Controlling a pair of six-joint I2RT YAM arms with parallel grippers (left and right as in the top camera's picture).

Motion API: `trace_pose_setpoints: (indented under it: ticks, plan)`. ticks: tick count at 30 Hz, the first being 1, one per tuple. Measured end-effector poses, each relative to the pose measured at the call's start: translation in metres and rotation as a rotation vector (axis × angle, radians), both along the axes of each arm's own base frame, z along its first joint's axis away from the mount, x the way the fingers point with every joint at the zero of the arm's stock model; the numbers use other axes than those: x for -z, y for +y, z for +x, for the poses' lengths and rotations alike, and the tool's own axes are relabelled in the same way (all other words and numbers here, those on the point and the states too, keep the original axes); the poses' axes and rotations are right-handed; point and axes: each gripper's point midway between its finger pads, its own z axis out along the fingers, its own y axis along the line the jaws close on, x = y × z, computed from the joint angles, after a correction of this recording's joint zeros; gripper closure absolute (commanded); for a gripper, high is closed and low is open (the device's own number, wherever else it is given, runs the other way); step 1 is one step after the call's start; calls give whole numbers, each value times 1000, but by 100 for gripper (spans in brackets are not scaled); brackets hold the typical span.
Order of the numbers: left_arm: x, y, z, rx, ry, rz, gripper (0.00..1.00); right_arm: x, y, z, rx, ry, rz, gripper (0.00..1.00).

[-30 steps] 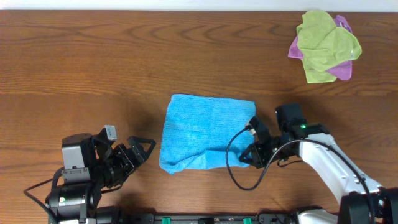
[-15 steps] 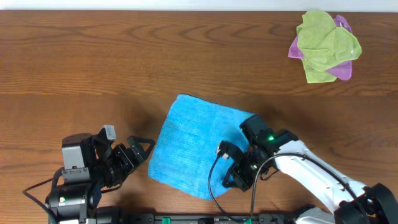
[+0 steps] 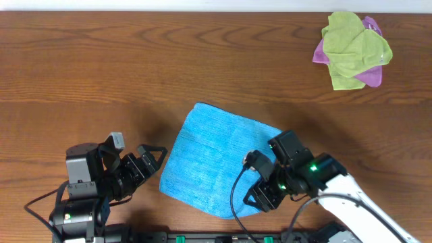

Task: Fold the cloth

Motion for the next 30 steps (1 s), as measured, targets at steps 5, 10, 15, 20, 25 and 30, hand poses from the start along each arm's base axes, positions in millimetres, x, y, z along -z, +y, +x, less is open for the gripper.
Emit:
trace_pose_setpoints:
  ticks: [5,10,15,20,25,30]
  plan:
    - [0,0,1,0,-3,0,5,1,-3,38,136,-131,-52,57]
    - [-2,0,2,-1,-13,2,5,15,10,85,233,-223,-55,93]
    - [-2,1,3,-2,-14,4,5,53,19,109,296,-188,-86,99]
    - [-2,1,3,-2,-15,4,5,77,18,118,350,-152,-114,99]
    - [-2,1,3,-2,-16,4,5,78,7,130,410,-179,-144,99]
    - [-3,1,5,-3,-27,5,5,77,-2,149,465,-227,-145,99]
